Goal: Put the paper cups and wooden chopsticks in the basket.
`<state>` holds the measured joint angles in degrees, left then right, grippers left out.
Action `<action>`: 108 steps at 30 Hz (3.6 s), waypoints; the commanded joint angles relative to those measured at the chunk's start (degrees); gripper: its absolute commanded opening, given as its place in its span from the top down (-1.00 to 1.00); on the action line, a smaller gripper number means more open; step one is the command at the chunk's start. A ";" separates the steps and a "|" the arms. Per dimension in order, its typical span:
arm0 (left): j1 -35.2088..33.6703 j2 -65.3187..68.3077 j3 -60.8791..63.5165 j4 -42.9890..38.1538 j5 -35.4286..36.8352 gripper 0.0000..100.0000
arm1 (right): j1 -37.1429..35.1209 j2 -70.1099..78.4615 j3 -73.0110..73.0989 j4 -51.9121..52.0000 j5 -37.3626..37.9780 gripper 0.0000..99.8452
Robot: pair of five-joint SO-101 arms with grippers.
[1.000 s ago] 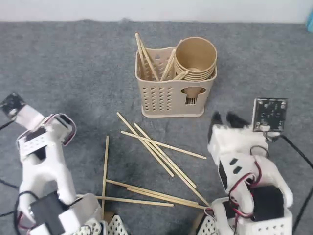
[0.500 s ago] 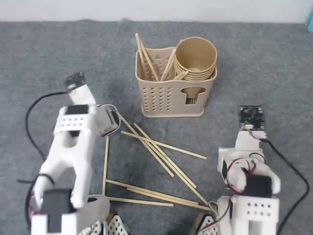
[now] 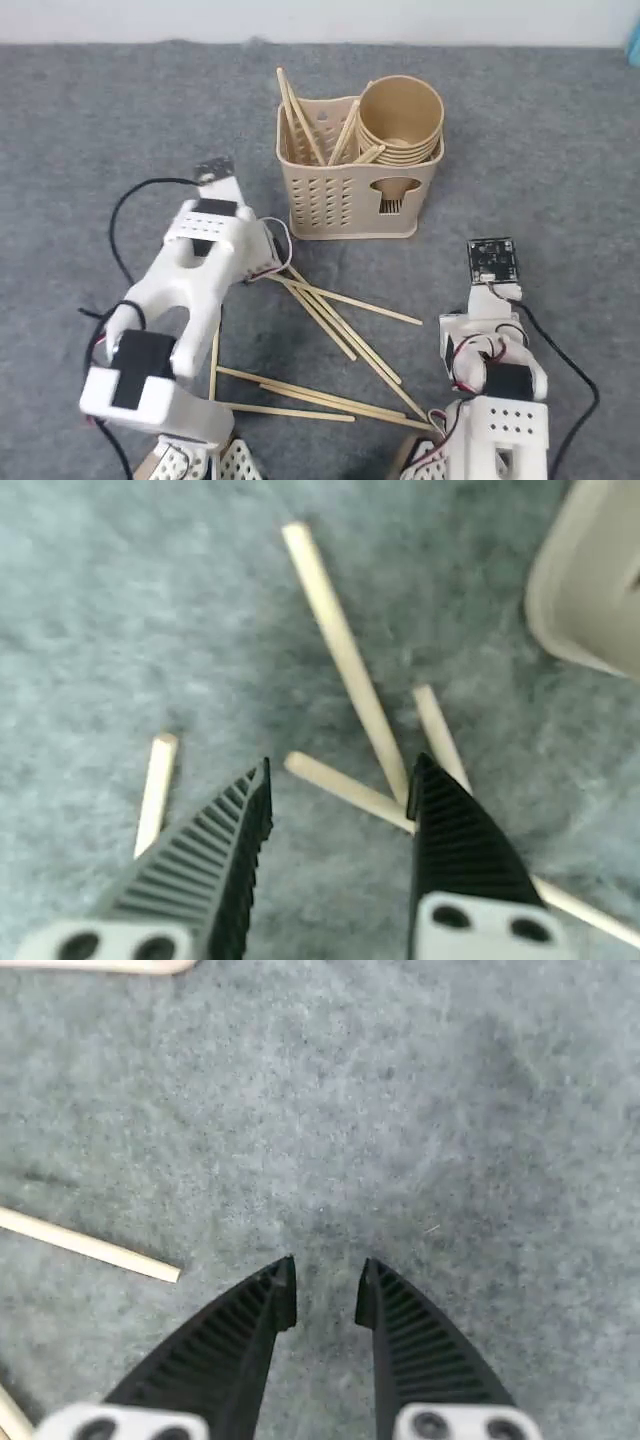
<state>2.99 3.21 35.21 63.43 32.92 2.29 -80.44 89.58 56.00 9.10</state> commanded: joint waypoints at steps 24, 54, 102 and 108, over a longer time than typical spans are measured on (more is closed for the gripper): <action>0.18 1.14 -2.42 -4.48 0.35 0.97 | 0.57 -1.63 -0.18 0.40 1.49 0.77; -10.64 -26.37 -14.20 3.69 -17.67 0.97 | 1.01 -1.63 1.49 -2.24 1.49 0.77; 12.40 -55.21 6.90 -60.22 -26.20 0.98 | 0.84 -1.63 1.49 -2.42 1.85 0.77; 11.96 -48.18 8.48 -67.96 -26.20 0.98 | 0.75 -1.63 1.49 -2.42 1.85 0.77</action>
<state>15.21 -49.89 43.91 3.38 6.90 2.29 -81.05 91.43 54.95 9.98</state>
